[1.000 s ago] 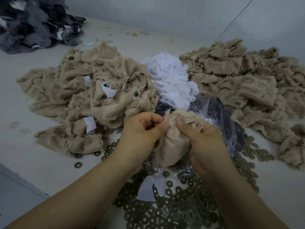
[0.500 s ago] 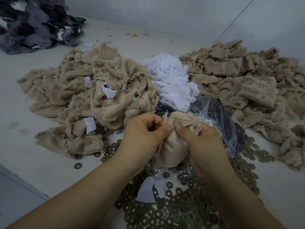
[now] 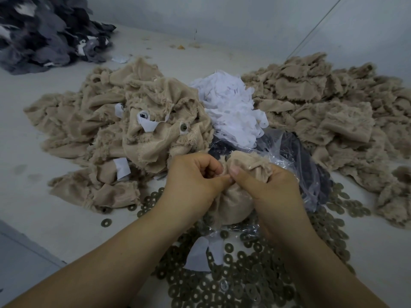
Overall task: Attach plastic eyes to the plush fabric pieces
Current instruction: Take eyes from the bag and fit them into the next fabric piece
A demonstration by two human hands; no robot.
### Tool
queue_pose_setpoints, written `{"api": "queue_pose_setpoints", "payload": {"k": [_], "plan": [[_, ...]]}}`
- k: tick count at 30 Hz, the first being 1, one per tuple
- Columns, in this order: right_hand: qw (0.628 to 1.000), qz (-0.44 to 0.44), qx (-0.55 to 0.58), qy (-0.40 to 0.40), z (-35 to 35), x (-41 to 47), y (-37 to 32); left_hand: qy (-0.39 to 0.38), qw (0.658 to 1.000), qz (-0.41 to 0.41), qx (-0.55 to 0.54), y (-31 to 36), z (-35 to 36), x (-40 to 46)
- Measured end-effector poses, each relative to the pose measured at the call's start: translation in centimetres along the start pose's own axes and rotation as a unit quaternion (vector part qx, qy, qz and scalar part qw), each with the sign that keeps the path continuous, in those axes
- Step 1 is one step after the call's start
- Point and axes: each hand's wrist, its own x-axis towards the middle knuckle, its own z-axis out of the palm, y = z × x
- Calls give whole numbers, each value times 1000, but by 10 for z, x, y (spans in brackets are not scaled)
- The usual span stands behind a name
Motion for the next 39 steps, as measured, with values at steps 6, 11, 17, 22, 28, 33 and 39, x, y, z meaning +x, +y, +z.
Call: {"api": "queue_pose_setpoints", "payload": {"k": [6, 11, 17, 22, 28, 33, 39], "plan": [[996, 62, 62, 11, 0, 2, -1, -23, 997, -36, -71, -1, -1, -1], [991, 83, 101, 17, 0, 2, -3, -33, 993, -41, -105, 0, -1, -3], [985, 102, 134, 26, 3, 1, -5, -22, 991, -55, -118, 1, 1, -3], [985, 97, 135, 41, 2, 0, -4, -24, 990, -72, -117, 1, 5, -1], [984, 102, 139, 47, 3, 2, -3, -34, 988, -71, -134, 4, 7, -1], [988, 79, 116, 57, 2, 1, -4, -36, 985, -64, -157, 1, 7, -4], [990, 76, 102, 65, 1, 2, -4, -28, 990, -45, -134, 1, 9, -5]]}}
